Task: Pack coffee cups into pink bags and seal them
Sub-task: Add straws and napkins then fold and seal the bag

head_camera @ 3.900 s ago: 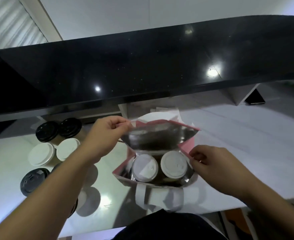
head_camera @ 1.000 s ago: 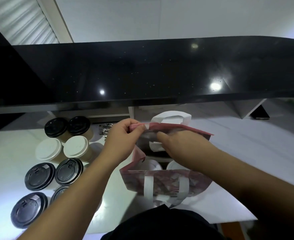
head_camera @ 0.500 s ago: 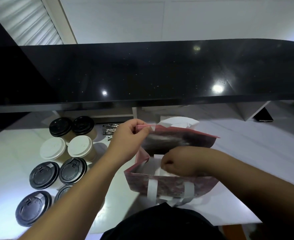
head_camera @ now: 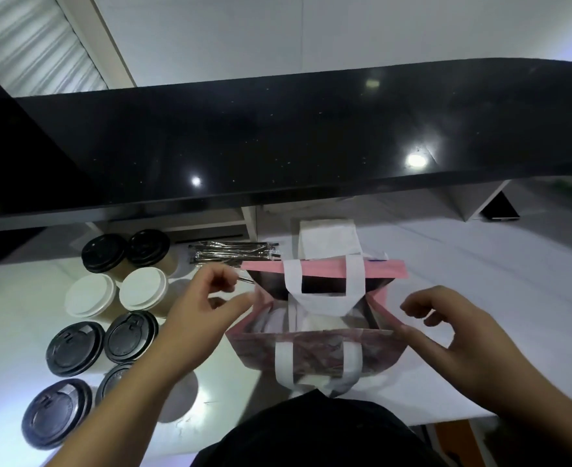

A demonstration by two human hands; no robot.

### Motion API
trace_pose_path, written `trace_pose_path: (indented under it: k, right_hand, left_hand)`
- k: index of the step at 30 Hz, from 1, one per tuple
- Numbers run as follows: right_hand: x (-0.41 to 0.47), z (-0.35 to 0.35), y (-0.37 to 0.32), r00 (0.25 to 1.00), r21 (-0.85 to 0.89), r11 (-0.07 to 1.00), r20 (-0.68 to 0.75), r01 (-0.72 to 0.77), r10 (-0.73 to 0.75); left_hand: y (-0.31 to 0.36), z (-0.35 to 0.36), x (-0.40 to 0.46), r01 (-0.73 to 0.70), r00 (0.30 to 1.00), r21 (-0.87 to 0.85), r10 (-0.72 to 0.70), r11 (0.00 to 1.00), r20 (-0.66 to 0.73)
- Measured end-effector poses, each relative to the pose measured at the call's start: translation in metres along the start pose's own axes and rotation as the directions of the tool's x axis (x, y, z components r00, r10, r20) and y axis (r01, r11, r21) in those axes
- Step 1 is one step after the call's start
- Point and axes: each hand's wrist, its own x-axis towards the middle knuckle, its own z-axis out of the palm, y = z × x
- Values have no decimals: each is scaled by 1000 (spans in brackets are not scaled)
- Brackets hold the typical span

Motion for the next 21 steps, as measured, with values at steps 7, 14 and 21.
trace_pose_path:
  k: [7, 14, 21]
  right_hand:
    - [9, 23, 16, 982, 238, 966, 177, -103, 61]
    - [20, 42, 24, 981, 372, 919, 180, -132, 68]
    - [20, 53, 35, 971, 510, 827, 95, -236, 219]
  left_hand:
    - [-9, -12, -25, -44, 935, 74, 15, 996, 355]
    - [6, 12, -20, -46, 924, 74, 14, 996, 381]
    - [-5, 16, -13, 76, 961, -190, -21, 979, 276]
